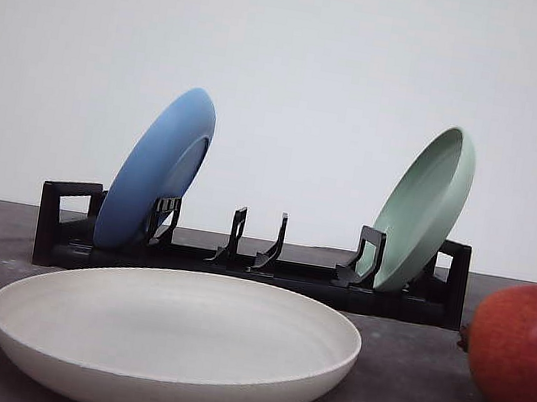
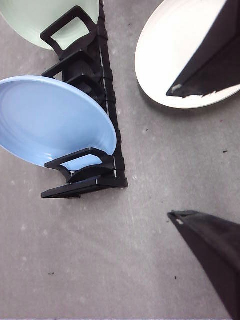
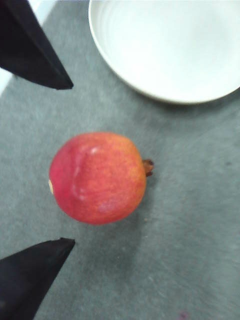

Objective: Place pomegranate in white plate

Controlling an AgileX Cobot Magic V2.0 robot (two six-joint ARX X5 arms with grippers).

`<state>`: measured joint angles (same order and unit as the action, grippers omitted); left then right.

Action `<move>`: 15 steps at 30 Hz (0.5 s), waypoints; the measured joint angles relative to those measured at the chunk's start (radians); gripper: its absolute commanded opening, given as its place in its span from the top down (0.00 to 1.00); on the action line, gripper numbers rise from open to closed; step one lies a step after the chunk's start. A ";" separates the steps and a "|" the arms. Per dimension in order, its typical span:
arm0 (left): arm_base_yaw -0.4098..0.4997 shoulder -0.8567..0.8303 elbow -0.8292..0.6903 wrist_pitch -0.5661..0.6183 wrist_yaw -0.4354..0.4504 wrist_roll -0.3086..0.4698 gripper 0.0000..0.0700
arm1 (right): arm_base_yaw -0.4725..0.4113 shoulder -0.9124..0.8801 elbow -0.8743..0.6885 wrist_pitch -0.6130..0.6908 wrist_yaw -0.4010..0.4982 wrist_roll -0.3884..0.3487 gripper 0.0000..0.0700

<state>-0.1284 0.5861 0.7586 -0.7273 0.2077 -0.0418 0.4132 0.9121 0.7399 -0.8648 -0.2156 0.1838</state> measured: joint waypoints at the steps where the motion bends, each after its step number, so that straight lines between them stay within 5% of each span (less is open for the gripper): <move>1: 0.000 0.000 0.000 0.000 0.000 0.000 0.39 | 0.008 0.025 0.000 0.009 0.007 0.002 0.10; 15: 0.000 0.000 0.000 0.000 0.000 0.000 0.39 | 0.056 0.291 0.000 0.157 0.038 0.007 0.11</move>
<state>-0.1284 0.5861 0.7586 -0.7273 0.2077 -0.0418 0.4694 1.2035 0.7399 -0.7079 -0.1775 0.1913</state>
